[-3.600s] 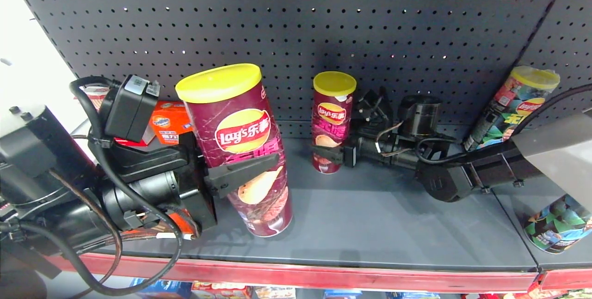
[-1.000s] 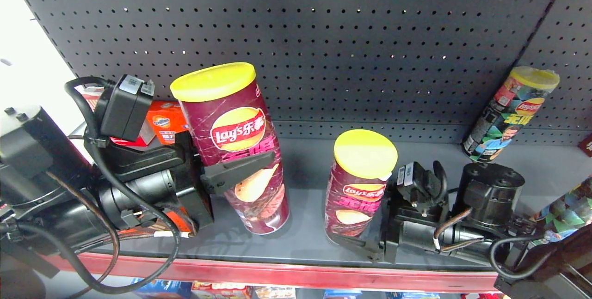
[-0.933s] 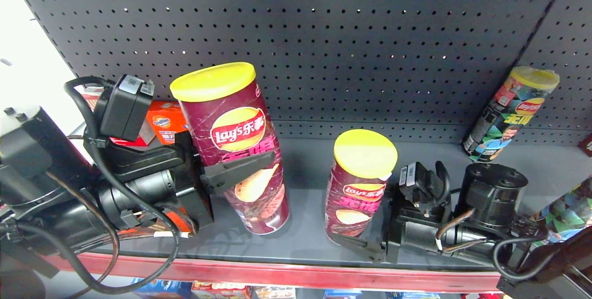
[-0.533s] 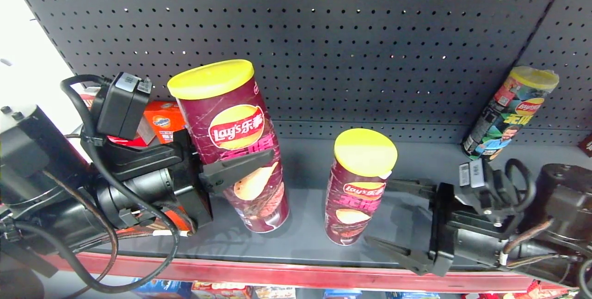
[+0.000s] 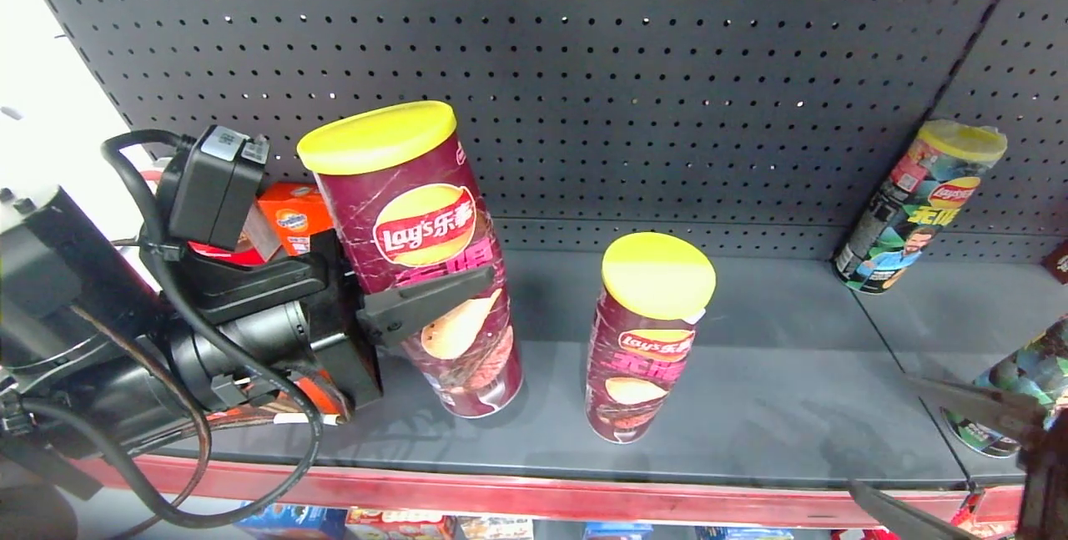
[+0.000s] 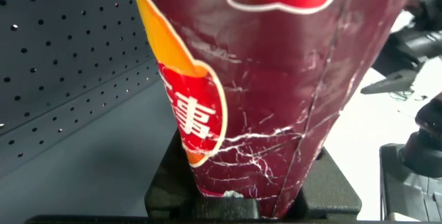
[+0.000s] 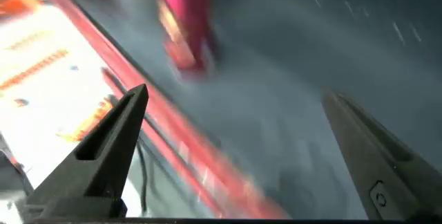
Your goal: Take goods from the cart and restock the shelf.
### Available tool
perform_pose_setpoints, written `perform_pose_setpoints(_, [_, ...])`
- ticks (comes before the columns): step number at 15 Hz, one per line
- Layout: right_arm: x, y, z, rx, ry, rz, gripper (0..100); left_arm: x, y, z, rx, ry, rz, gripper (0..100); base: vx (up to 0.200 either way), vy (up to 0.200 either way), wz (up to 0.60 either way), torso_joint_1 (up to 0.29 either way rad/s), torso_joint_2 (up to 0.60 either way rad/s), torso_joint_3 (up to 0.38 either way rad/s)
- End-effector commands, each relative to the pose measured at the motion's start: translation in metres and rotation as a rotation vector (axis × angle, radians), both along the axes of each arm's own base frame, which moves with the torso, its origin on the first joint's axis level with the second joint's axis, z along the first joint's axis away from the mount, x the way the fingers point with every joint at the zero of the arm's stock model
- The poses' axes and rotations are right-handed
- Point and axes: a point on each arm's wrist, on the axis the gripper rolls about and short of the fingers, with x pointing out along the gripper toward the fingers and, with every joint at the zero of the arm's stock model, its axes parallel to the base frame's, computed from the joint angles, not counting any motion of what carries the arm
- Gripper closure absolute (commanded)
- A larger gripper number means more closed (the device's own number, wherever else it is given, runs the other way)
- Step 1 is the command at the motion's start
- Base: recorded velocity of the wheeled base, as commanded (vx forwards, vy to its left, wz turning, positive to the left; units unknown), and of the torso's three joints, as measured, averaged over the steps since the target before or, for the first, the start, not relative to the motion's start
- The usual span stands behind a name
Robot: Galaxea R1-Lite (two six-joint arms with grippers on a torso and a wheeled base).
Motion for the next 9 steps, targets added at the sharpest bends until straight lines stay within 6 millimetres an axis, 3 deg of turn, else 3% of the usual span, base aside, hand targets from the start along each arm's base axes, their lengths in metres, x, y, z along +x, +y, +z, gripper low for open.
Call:
perform_pose_setpoints(1, [-0.051, -0.032, -0.034, 0.069, 0.037, -0.2, 0, 0.0, 0.0, 0.0, 0.001, 0.001, -0.002, 100, 0.0, 0.0, 0.0, 0.0, 0.0, 0.0])
perform_pose_setpoints(6, [-0.087, -0.052, -0.076, 0.06, 0.151, -0.289, 0, 0.002, -0.002, 0.004, -0.009, -0.02, -0.004, 100, 0.0, 0.0, 0.0, 0.0, 0.0, 0.0])
perform_pose_setpoints(7, [-0.094, -0.055, -0.086, 0.041, 0.172, -0.338, 0, 0.001, -0.002, 0.005, -0.01, -0.022, -0.008, 100, 0.0, 0.0, 0.0, 0.0, 0.0, 0.0])
perform_pose_setpoints(9, [-0.098, -0.056, -0.088, 0.084, 0.138, -0.552, 0, -0.002, -0.003, 0.002, -0.006, -0.013, -0.016, 100, 0.0, 0.0, 0.0, 0.0, 0.0, 0.0])
